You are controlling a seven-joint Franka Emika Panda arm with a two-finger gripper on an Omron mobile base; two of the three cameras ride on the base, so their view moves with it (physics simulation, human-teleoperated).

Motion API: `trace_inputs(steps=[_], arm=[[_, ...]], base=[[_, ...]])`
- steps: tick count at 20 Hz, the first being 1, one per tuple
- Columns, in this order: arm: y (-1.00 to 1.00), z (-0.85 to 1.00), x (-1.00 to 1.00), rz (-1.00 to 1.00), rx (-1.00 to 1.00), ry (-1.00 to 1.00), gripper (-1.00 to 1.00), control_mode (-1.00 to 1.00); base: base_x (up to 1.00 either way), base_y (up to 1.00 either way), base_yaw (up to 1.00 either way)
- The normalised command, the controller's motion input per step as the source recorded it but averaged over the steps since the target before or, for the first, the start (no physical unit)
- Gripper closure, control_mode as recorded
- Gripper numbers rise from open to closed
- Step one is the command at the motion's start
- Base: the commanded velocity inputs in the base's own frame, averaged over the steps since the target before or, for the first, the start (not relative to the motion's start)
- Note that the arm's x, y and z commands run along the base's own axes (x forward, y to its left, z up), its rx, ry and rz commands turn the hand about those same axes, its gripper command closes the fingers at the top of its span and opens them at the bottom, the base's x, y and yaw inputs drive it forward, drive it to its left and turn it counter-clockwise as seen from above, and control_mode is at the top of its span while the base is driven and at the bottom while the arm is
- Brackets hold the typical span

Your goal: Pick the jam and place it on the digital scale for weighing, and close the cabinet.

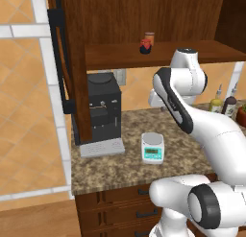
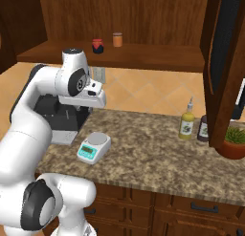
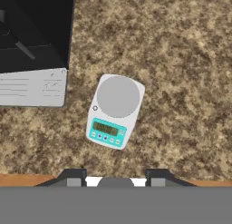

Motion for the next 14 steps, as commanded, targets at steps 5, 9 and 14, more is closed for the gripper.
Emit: trace_inputs(steps=[5,9,14], arm=[[0.04,0.0,-0.23,0.01,0.0,-0.03,-1.0,-1.0],[0.22,0.14,-0.38,0.0,0.0,-0.26,-1.0,-1.0],[0.08,0.54,-0.68,0.0,0.0,-0.57,-1.0,-1.0]], base=[[0.0,0.0,0.0],[0.0,0.0,0.0],[0.0,0.0,0.0]])
